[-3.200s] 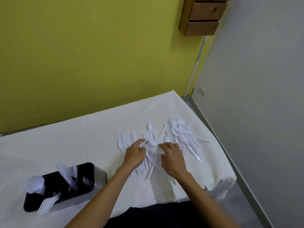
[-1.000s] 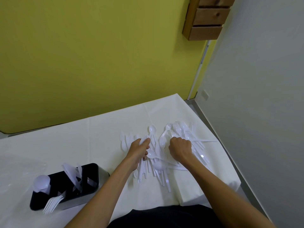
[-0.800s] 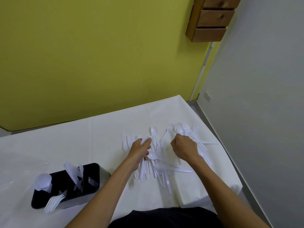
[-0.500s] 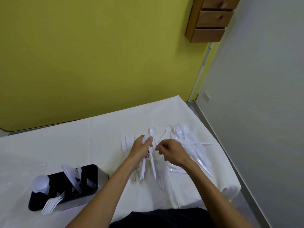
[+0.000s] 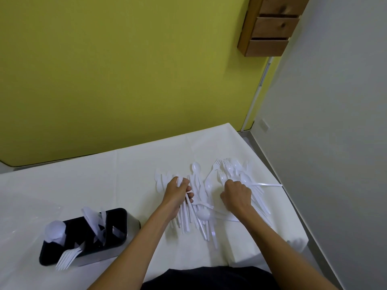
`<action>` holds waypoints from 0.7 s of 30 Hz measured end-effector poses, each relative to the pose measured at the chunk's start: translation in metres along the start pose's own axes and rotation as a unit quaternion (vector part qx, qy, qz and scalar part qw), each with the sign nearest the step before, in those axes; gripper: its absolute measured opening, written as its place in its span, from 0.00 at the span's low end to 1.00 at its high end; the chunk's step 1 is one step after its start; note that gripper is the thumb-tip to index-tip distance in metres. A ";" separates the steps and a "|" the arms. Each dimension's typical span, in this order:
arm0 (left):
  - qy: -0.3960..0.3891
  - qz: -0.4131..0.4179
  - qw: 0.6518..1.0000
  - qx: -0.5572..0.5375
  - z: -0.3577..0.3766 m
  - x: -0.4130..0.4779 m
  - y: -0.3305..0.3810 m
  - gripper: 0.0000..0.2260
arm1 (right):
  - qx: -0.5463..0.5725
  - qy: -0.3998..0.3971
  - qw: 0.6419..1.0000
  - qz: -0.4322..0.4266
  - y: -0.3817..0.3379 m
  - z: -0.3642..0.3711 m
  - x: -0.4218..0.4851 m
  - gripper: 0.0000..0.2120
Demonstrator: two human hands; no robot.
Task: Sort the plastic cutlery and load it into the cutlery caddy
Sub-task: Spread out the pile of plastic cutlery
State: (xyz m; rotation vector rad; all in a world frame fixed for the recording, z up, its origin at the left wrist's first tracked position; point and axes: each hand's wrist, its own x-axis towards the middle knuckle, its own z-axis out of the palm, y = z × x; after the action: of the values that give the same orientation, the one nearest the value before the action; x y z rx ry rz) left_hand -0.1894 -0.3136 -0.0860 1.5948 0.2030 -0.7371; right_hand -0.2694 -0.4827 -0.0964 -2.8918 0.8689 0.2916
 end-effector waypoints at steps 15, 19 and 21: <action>0.073 0.043 0.996 0.026 0.002 0.002 0.018 0.09 | 0.461 -0.176 0.866 -0.081 -0.037 -0.040 -0.031 0.07; 0.136 0.069 0.983 -0.107 -0.006 0.003 0.035 0.04 | 0.518 -0.086 0.851 0.034 -0.038 -0.021 -0.032 0.13; 0.158 0.081 0.967 -0.183 -0.007 0.001 0.048 0.04 | 0.599 -0.107 0.783 0.125 -0.044 -0.020 -0.036 0.14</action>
State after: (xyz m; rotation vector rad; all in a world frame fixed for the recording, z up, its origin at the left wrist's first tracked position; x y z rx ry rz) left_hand -0.1607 -0.3162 -0.0465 1.3454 0.4118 -0.2912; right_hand -0.2718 -0.4296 -0.0674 -1.5274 0.9028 0.0282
